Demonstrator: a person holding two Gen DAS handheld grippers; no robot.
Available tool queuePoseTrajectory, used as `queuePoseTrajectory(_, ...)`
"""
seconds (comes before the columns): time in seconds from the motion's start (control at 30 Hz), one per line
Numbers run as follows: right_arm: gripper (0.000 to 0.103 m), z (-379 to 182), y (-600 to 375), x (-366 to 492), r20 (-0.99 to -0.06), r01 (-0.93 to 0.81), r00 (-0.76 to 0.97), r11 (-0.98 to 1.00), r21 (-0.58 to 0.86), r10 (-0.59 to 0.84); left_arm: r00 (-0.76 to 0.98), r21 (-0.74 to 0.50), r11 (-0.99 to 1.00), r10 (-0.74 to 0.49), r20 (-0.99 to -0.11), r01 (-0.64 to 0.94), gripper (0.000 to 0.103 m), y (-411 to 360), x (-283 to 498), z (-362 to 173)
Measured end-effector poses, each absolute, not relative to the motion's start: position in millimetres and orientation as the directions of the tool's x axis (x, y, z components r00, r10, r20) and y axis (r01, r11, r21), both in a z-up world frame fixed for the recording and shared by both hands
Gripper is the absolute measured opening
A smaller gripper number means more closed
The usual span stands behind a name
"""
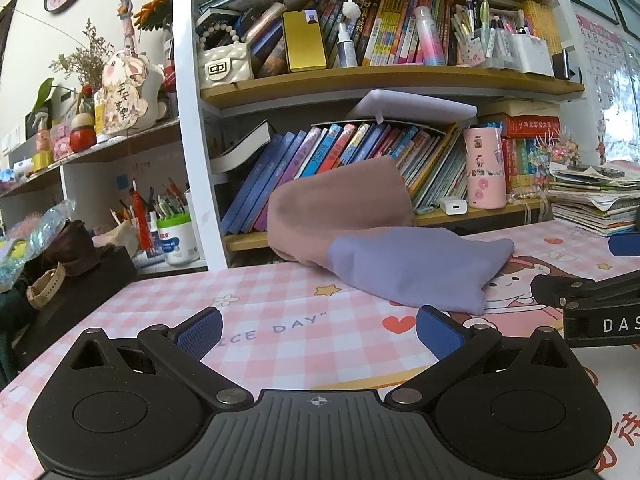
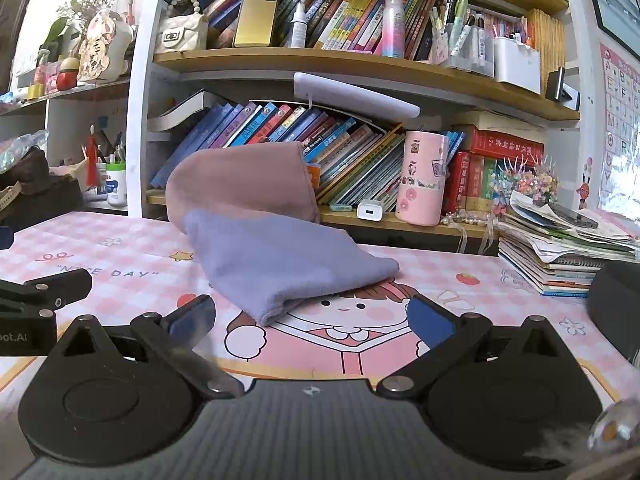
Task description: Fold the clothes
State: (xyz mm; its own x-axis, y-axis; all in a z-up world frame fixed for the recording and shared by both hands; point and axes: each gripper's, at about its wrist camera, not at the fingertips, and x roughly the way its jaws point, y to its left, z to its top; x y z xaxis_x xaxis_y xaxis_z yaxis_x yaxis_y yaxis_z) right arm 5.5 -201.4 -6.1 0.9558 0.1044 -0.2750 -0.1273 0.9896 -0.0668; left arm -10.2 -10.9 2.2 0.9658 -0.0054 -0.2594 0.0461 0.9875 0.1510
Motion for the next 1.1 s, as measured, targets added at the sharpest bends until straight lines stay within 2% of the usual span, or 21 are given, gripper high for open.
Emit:
queuePoseTrajectory(0.6, 0.103, -7, -198, 6, -0.28, -0.143, 0.953, 0.986, -0.086, 0.114, 0.958, 0.153, 0.987, -0.002, -0.286, 0.048, 0.103, -11, -5, 1)
queuePoseTrajectory(0.77, 0.103, -5, -207, 14, -0.303, -0.168, 0.941, 0.985, -0.034, 0.151, 0.963, 0.156, 0.984, -0.045, -0.265, 0.089, 0.103, -12, -10, 1)
queuePoseTrajectory(0.93, 0.103, -1, -218, 28, -0.334, -0.185, 0.925, 0.982, 0.025, 0.183, 0.948, 0.174, 0.967, -0.13, -0.289, 0.186, 0.103, -14, 3, 9)
queuePoseTrajectory(1.03, 0.103, 12, -237, 58, -0.359, -0.174, 0.91, 0.977, 0.124, 0.207, 0.936, 0.196, 0.948, -0.186, -0.298, 0.251, 0.102, -22, 19, 18)
queuePoseTrajectory(1.1, 0.103, 19, -250, 82, -0.375, -0.168, 0.894, 0.959, 0.227, 0.246, 0.92, 0.2, 0.934, -0.224, -0.321, 0.297, 0.098, -31, 32, 21)
